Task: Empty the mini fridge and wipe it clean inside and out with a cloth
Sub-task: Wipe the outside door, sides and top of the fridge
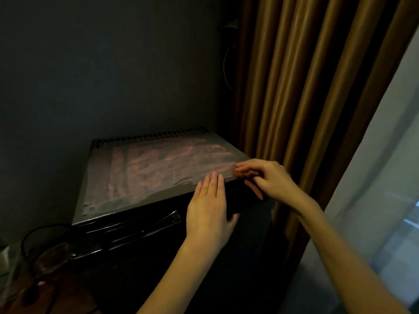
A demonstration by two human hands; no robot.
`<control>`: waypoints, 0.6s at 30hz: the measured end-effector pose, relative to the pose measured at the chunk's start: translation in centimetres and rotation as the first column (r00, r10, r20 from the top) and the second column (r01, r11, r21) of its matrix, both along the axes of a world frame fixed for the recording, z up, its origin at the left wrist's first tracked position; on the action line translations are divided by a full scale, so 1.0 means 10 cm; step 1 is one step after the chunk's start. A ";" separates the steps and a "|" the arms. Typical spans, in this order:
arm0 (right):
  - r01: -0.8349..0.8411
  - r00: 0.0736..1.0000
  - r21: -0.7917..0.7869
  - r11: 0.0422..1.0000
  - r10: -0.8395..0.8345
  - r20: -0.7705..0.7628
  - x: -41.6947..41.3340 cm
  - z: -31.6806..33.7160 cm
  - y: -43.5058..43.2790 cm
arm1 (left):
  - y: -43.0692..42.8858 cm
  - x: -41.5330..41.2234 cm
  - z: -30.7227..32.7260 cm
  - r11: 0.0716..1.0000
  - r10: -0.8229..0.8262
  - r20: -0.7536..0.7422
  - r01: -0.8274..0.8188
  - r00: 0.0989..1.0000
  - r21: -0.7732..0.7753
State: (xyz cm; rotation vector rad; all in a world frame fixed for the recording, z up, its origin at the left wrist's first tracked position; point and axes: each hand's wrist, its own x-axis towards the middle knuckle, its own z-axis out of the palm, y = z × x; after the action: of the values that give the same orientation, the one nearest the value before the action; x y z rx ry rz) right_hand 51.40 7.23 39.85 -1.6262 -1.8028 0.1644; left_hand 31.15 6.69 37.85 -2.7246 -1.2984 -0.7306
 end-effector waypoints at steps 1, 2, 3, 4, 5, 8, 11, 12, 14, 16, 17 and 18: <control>-0.065 0.996 -0.002 0.998 0.065 -0.054 0.04 -0.01 -0.10 | 0.00 -0.02 0.01 1.000 -0.010 0.001 0.010 1.000 0.000; -0.083 0.992 0.008 0.997 0.083 -0.100 0.09 -0.02 -0.15 | -0.02 -0.05 0.01 1.000 -0.019 0.002 0.019 1.000 0.001; -0.046 0.993 0.031 0.998 0.049 -0.108 0.12 -0.03 -0.15 | -0.03 -0.08 0.00 1.000 -0.022 0.008 0.022 1.000 0.004; 0.045 0.996 0.058 0.997 -0.041 -0.076 0.15 -0.04 -0.08 | -0.05 -0.11 0.00 1.000 -0.021 0.016 0.021 1.000 0.014; 0.156 0.987 0.084 0.984 -0.152 -0.049 0.15 -0.02 0.04 | -0.07 -0.13 -0.01 1.000 -0.019 0.016 0.019 1.000 0.025; 0.345 0.938 0.043 0.938 -0.344 -0.035 0.07 0.08 0.35 | -0.11 -0.17 -0.02 1.000 -0.008 0.011 0.008 1.000 0.025; 0.193 0.980 0.002 0.981 -0.193 0.041 -0.05 0.10 0.37 | -0.12 -0.20 -0.01 1.000 -0.009 0.036 0.008 0.999 0.028; 0.101 0.993 -0.004 0.995 -0.101 0.063 -0.06 0.07 0.30 | -0.12 -0.20 -0.01 0.999 -0.015 0.040 0.013 0.999 0.034; -0.069 0.996 -0.023 0.997 0.070 0.049 -0.01 0.01 0.12 | -0.12 -0.22 -0.01 0.999 -0.023 0.063 0.022 0.998 0.027; -0.106 0.994 -0.036 0.994 0.105 -0.014 0.11 0.03 0.04 | -0.10 -0.22 -0.03 0.999 -0.033 0.070 0.030 0.997 0.038; -0.046 0.999 -0.030 0.999 0.045 -0.026 0.15 0.05 0.06 | -0.10 -0.22 -0.03 0.999 -0.031 0.066 0.029 0.997 0.037; 0.045 0.999 -0.020 0.999 -0.045 -0.023 0.17 0.08 0.11 | -0.09 -0.21 -0.04 0.999 -0.020 0.058 0.018 0.998 0.035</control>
State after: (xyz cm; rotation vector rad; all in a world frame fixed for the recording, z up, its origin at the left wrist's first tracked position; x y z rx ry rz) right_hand 53.07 8.34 40.66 -1.6704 -1.7507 0.1801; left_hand 29.03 5.77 37.43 -2.7118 -1.2596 -0.8320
